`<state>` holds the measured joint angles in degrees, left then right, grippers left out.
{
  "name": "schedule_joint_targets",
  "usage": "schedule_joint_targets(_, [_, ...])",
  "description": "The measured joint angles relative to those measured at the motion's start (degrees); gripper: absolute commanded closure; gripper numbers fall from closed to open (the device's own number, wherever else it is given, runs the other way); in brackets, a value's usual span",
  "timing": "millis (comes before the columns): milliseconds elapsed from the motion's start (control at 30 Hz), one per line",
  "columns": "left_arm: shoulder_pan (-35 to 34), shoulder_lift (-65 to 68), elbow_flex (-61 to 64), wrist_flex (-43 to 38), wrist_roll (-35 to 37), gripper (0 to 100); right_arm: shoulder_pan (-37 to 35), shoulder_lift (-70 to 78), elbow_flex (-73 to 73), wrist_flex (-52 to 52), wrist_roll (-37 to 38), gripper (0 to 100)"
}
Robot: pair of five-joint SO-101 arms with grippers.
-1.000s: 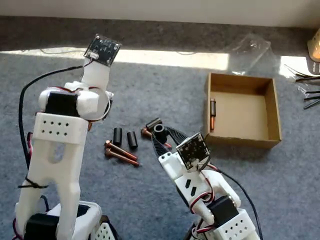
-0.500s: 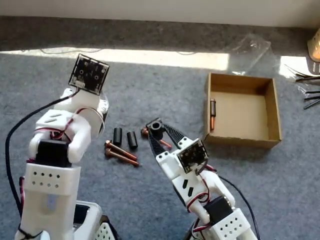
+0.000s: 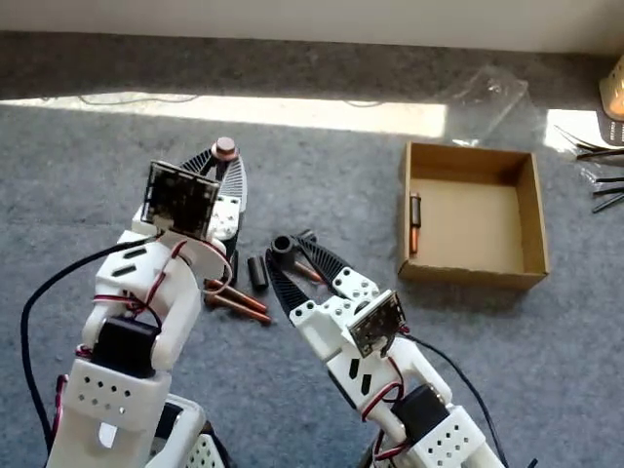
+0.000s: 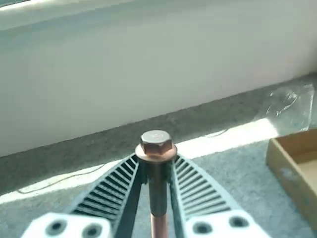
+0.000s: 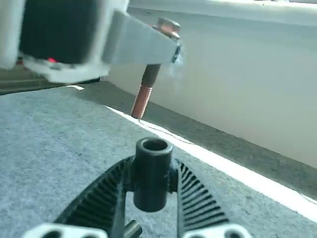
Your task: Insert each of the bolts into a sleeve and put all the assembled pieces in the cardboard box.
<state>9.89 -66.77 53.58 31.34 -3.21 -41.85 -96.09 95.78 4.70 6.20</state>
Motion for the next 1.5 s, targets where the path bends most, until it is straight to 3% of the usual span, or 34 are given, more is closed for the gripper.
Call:
schedule_joint_targets(167, [0.26,-2.99,0.09,-1.85,7.56,99,-0.18,0.0,0.0,1.58,-2.29,99.4])
schedule_joint_targets(400, [2.11,-5.01,0.09,-2.02,8.35,99,-0.18,0.0,0.0,5.45,-2.37,99.4])
schedule_joint_targets(767, [13.19,-5.27,0.09,-2.02,8.35,99,-0.18,0.0,0.0,5.71,-2.37,99.4])
schedule_joint_targets(967, [12.92,-5.89,0.09,-2.02,14.33,99,1.14,0.0,0.0,5.71,-2.37,99.4])
schedule_joint_targets(1500, [13.1,-18.99,9.76,-2.02,14.86,99,1.49,0.0,0.0,5.71,-2.46,99.4])
